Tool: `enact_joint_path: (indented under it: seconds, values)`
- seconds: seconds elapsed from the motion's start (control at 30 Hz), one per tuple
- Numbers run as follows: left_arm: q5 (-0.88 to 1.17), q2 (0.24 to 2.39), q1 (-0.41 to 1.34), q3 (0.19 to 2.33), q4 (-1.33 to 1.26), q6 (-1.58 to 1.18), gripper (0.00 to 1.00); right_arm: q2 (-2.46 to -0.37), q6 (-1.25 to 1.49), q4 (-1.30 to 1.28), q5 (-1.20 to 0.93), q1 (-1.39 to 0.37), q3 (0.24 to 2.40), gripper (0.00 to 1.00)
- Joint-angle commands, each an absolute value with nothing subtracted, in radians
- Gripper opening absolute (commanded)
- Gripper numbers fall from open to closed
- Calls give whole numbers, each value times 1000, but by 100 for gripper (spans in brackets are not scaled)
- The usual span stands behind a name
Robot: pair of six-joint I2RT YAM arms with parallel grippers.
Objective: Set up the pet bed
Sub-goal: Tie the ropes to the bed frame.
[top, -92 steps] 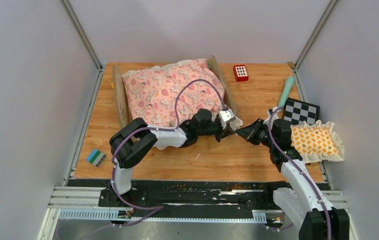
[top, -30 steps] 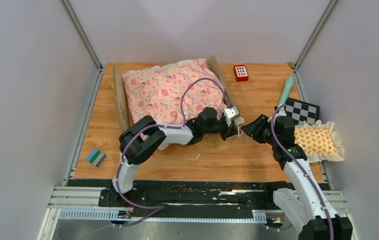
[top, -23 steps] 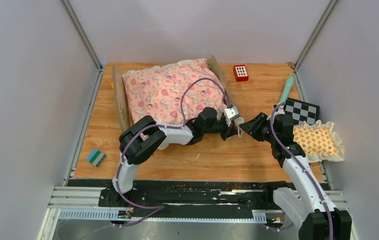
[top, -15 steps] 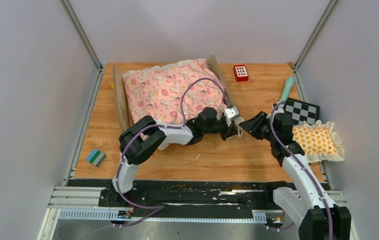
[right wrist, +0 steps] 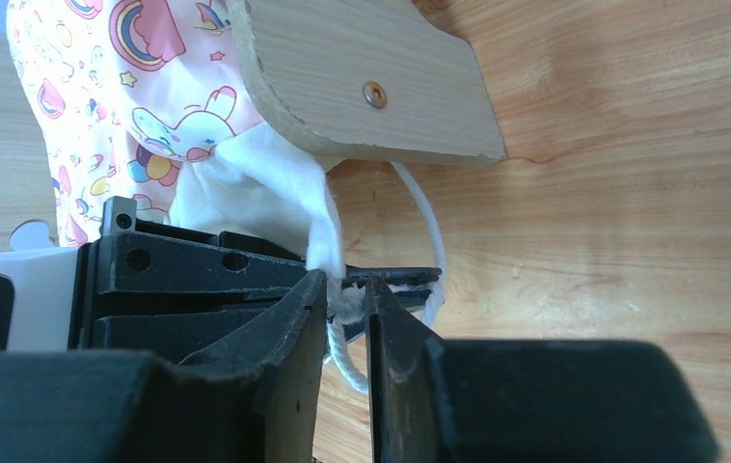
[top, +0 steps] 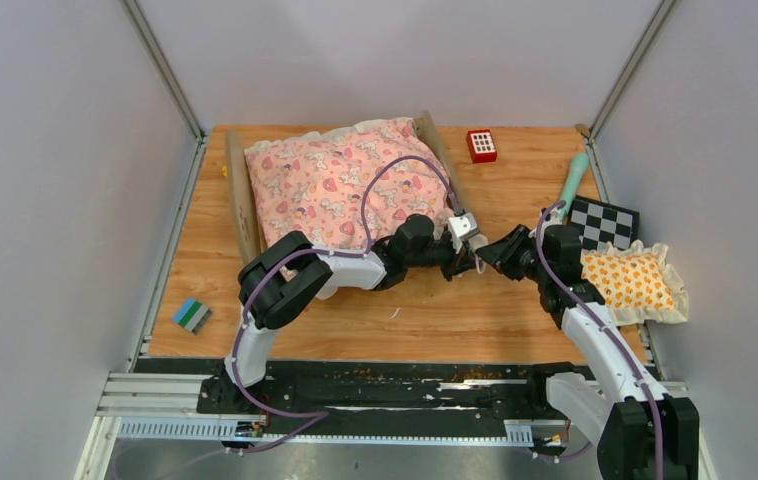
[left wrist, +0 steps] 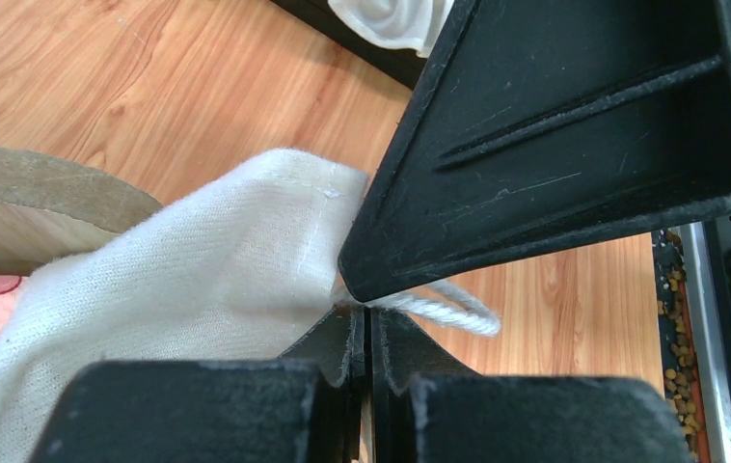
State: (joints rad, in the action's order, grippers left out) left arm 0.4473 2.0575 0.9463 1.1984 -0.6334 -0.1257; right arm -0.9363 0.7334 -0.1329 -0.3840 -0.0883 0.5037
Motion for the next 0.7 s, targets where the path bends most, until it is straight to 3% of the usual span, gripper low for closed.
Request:
enact_joint_path:
  seconds: [0.0,0.3,0.4,0.47,0.67]
  values:
    - [451,2047,941,1197,-686,-130,0,-934,752,-60,-420,-87,492,21]
    - [446,2047,937,1195,-689,-130,0,-935,752,-49,-437,-87,476,17]
    - [444,2044,935,1188,-697,-133,0,-944,742,-60,-432,-87,478,27]
    - [446,2042,934,1187,-701,-135,0,-946,741,-61,-428,-87,474,27]
    - [449,2041,934,1180,-704,-135,0,-932,757,-40,-418,-87,464,18]
